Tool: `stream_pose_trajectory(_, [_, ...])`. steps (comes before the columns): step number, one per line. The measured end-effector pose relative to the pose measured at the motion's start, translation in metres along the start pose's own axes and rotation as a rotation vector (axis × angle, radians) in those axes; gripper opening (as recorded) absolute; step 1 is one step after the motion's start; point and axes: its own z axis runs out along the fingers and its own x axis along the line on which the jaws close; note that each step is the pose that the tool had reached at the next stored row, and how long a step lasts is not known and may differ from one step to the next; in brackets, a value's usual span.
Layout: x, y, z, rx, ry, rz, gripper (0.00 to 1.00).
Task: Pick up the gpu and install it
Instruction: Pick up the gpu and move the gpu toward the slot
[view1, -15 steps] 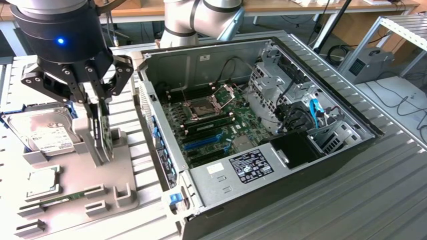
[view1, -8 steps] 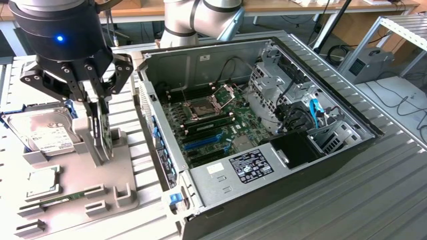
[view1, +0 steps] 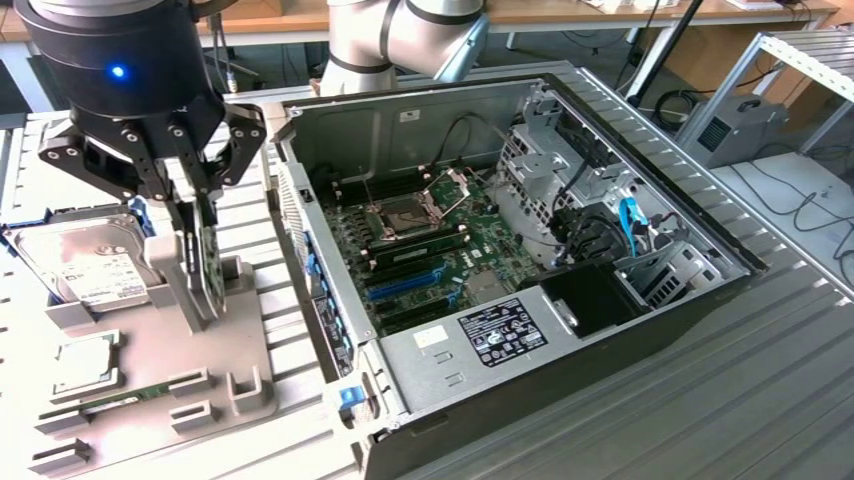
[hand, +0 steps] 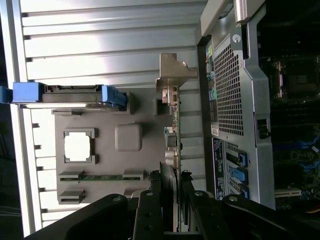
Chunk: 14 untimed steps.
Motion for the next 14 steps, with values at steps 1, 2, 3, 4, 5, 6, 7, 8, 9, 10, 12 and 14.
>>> stream_pose_trajectory(1, [0.0000, 0.0001, -0.0003, 0.0001, 0.0000, 0.000, 0.26])
stream_pose_trajectory(2, [0.0000, 0.0002, -0.0008, 0.0000, 0.0001, 0.000, 0.26])
stream_pose_trajectory(3, [0.0000, 0.0003, -0.0012, 0.0000, 0.0001, 0.000, 0.26])
stream_pose_trajectory(4, [-0.0001, 0.0004, -0.0015, 0.0000, 0.0000, 0.000, 0.26])
stream_pose_trajectory(5, [-0.0001, 0.0005, -0.0018, 0.0000, -0.0001, 0.000, 0.26])
stream_pose_trajectory(6, [-0.0001, 0.0006, -0.0023, 0.0001, 0.0000, 0.000, 0.26])
stream_pose_trajectory(7, [-0.0001, 0.0008, -0.0028, 0.0000, 0.0001, 0.000, 0.26])
stream_pose_trajectory(8, [-0.0001, 0.0009, -0.0032, 0.0000, 0.0001, 0.000, 0.26])
stream_pose_trajectory(9, [-0.0001, 0.0011, -0.0035, 0.0000, 0.0000, 0.000, 0.26])
stream_pose_trajectory(10, [-0.0002, 0.0012, -0.0038, 0.0000, 0.0000, 0.000, 0.26])
stream_pose_trajectory(12, [-0.0003, 0.0016, -0.0045, 0.0001, 0.0000, 0.000, 0.26])
stream_pose_trajectory(14, [-0.0006, 0.0020, -0.0053, 0.0001, 0.0000, 0.000, 0.26])
